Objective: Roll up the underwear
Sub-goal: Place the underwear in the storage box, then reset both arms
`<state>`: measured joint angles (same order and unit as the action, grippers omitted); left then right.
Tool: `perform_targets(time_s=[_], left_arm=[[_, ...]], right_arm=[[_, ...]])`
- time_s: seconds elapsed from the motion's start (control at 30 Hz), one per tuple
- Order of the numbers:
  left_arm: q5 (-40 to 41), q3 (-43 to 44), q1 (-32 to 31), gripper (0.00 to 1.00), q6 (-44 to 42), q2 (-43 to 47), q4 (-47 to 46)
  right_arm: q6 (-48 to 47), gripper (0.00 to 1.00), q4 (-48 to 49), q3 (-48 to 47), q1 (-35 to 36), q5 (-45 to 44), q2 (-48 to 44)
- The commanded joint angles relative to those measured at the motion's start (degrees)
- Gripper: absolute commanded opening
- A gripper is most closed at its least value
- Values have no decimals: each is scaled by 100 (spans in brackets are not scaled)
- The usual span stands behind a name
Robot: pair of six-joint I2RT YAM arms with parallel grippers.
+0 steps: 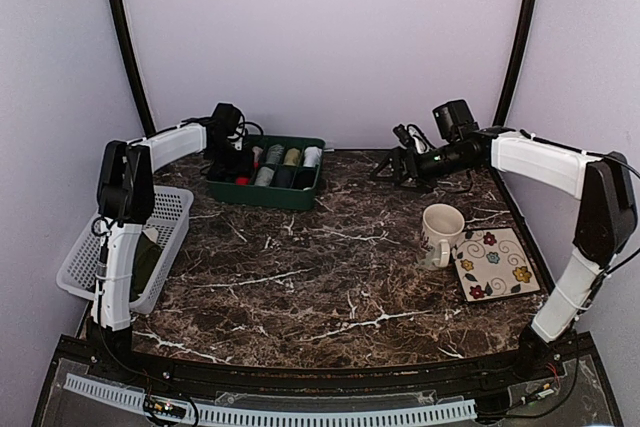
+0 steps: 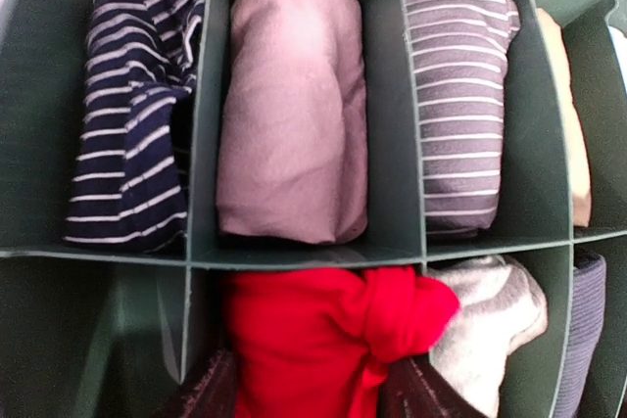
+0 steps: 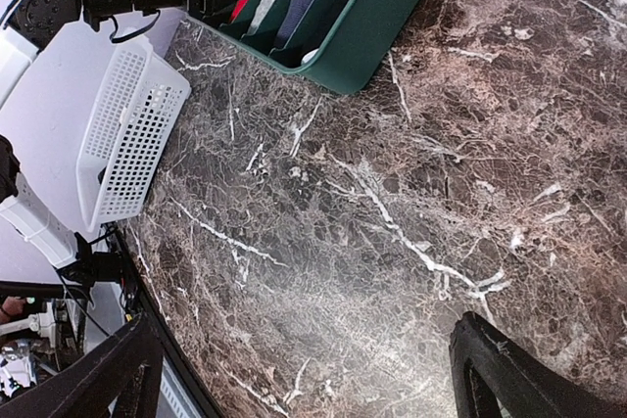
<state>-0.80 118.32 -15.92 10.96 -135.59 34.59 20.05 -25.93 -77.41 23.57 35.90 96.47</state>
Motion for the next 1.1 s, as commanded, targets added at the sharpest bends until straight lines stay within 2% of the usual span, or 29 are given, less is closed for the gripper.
perform_targets(time_s=[0.0, 0.03, 0.13, 0.2, 0.23, 0.37, 0.53, 0.73, 0.83, 0.97, 1.07], left_arm=[[266, -137, 48, 65, -184, 348, 669], [291, -99, 50, 72, -182, 438, 720], [392, 44, 51, 85, -198, 673, 853], [441, 208, 46, 87, -240, 801, 994], [459, 301, 51, 97, -259, 855, 1064], [462, 590, 44, 99, -303, 1185, 1319], [514, 422, 33, 99, -341, 1845, 1356], [554, -863, -6, 99, -128, 3107, 904], [541, -1435, -78, 99, 26, 3644, 937], [771, -2686, -680, 99, -153, 4449, 673], [855, -3476, -1131, 99, 298, 4942, 582]], right_arm=[[-34, 100, 22, -56, -21, -131, -297], [-48, 100, 19, -55, -22, -134, -315], [-116, 100, 20, -26, -28, -246, -425], [-164, 100, 39, -16, -24, -290, -474], [-192, 100, 34, -36, -32, -319, -477], [-365, 100, -42, -216, -71, -429, -471], [-465, 100, -71, -391, -208, -512, -676], [-472, 100, 144, -314, -314, -657, -1004], [-155, 100, 647, 131, -405, -746, -1344], [498, 100, 1471, 957, -655, -271, -1836], [851, 100, 1809, 1534, -783, -6, -2093]])
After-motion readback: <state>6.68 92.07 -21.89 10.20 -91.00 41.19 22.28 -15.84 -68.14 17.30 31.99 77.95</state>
